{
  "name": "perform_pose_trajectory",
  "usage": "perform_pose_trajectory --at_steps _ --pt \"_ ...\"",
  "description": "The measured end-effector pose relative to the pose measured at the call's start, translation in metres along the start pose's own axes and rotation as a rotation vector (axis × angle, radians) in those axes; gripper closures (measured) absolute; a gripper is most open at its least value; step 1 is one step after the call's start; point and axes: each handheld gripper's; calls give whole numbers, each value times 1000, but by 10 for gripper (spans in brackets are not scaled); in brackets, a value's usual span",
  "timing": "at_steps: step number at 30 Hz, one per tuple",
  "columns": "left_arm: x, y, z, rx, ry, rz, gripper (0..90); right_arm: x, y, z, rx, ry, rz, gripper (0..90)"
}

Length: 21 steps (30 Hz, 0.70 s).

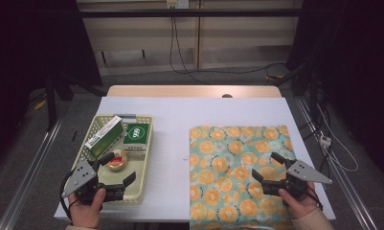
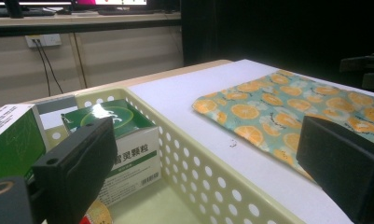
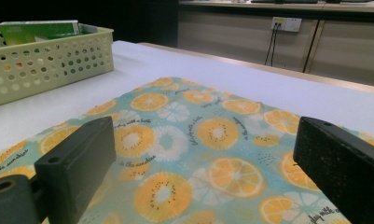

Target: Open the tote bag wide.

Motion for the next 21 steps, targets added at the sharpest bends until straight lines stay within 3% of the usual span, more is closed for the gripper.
perform_pose_trajectory --at_steps 9,16,18,20,21 --pt "0 0 0 0 -1 1 49 -4 -1 -6 -9 -51 17 45" --pt "-1 0 0 -1 -1 1 49 -20 -12 -27 -32 -116 20 38" --pt "0 0 0 -1 -1 3 49 -27 -22 -40 -54 -162 14 41" --pt "0 0 0 1 -3 6 49 -30 -27 -46 -62 -173 28 43" --pt "0 0 -1 2 -5 6 49 -32 -37 -57 -88 -198 50 47"
Point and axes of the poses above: each handheld gripper's, and its own axes: z roughly backward along the jaws, x roughly out of its underside, y roughly to its right, and after that the axes turned 3 degrees about -x, right-handed
